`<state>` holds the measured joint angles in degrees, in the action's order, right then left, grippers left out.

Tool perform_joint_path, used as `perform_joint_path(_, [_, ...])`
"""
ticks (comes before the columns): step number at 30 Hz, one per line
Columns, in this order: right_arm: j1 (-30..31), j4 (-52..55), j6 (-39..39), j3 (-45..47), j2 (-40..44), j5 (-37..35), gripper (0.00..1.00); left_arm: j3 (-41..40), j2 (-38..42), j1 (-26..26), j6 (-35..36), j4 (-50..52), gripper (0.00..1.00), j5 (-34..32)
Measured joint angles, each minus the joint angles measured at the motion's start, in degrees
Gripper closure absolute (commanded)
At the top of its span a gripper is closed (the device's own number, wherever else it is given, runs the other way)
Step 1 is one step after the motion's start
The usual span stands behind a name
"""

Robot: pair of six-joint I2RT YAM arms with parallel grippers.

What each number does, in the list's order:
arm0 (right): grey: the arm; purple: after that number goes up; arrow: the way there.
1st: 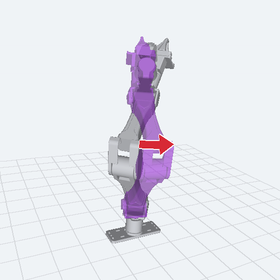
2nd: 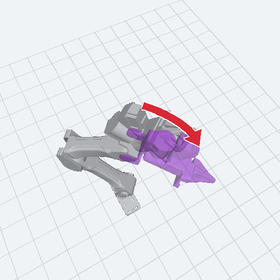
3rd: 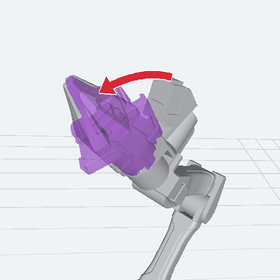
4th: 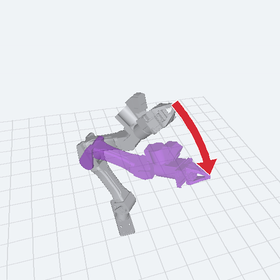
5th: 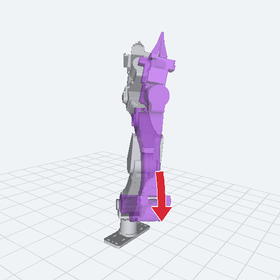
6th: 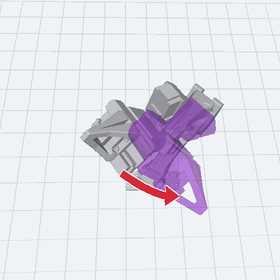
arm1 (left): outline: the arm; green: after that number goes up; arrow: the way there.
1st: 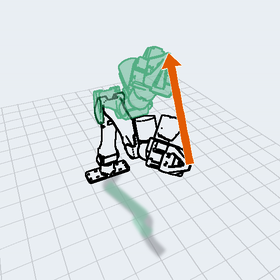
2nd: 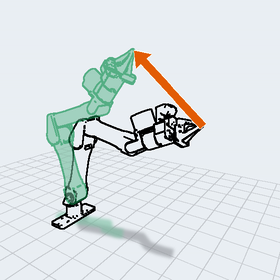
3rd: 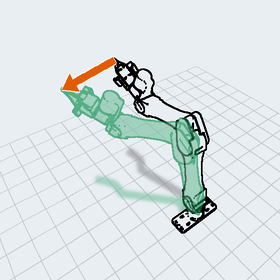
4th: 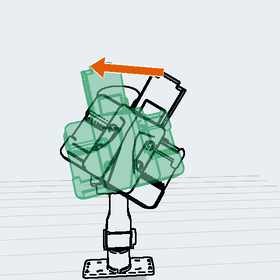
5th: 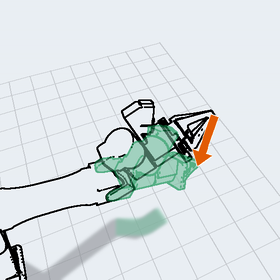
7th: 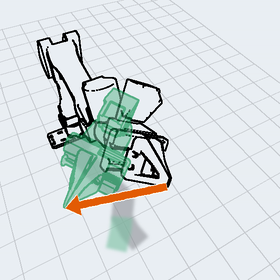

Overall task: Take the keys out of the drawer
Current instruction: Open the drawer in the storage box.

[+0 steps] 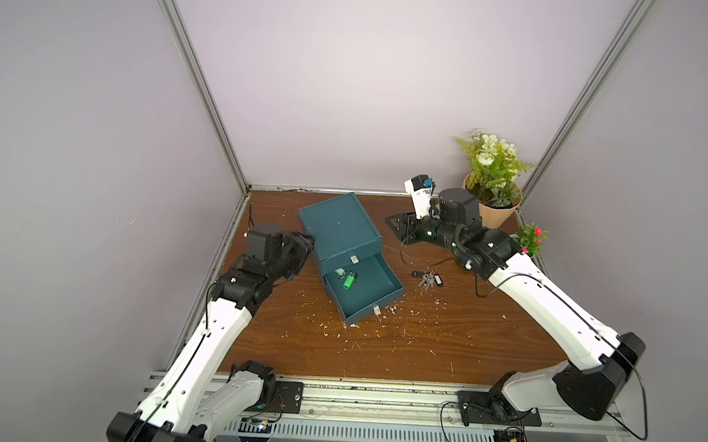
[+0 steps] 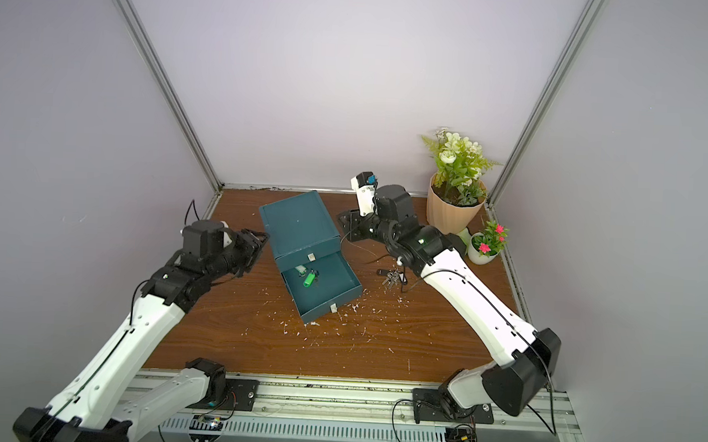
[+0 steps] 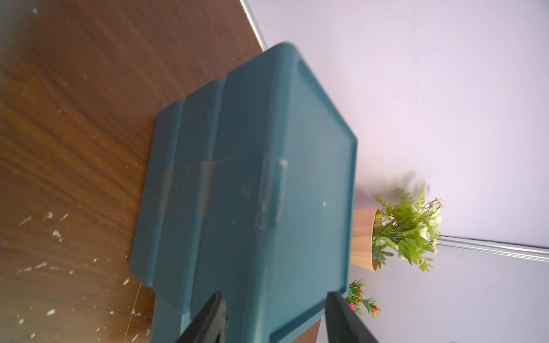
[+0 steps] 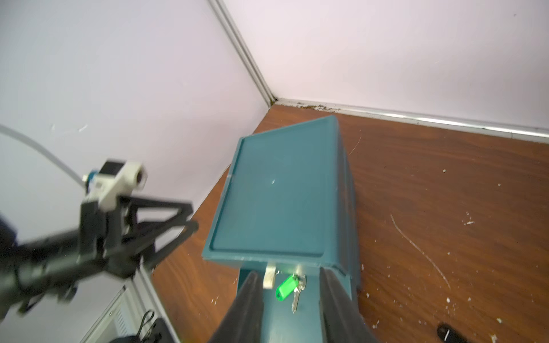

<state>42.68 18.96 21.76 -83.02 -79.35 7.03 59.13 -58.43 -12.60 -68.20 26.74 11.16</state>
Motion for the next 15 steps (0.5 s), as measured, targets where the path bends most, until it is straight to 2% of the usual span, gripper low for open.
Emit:
perform_joint_path(3, [3.93, -2.14, -0.61, 5.49, 1.73, -1.01, 0.63, 2.58, -3.32, 0.52, 4.00, 0.24, 0.41, 0.39])
perform_joint_path(8, [8.68, -5.55, -4.09, 13.27, 0.00, -2.69, 0.63, 1.99, -5.44, 0.63, 6.80, 0.76, 0.40, -0.15])
perform_joint_path(15, [10.14, -11.10, -8.96, 21.07, -1.11, -4.24, 0.61, 1.99, -5.33, 0.63, 8.22, 3.67, 0.35, -4.37])
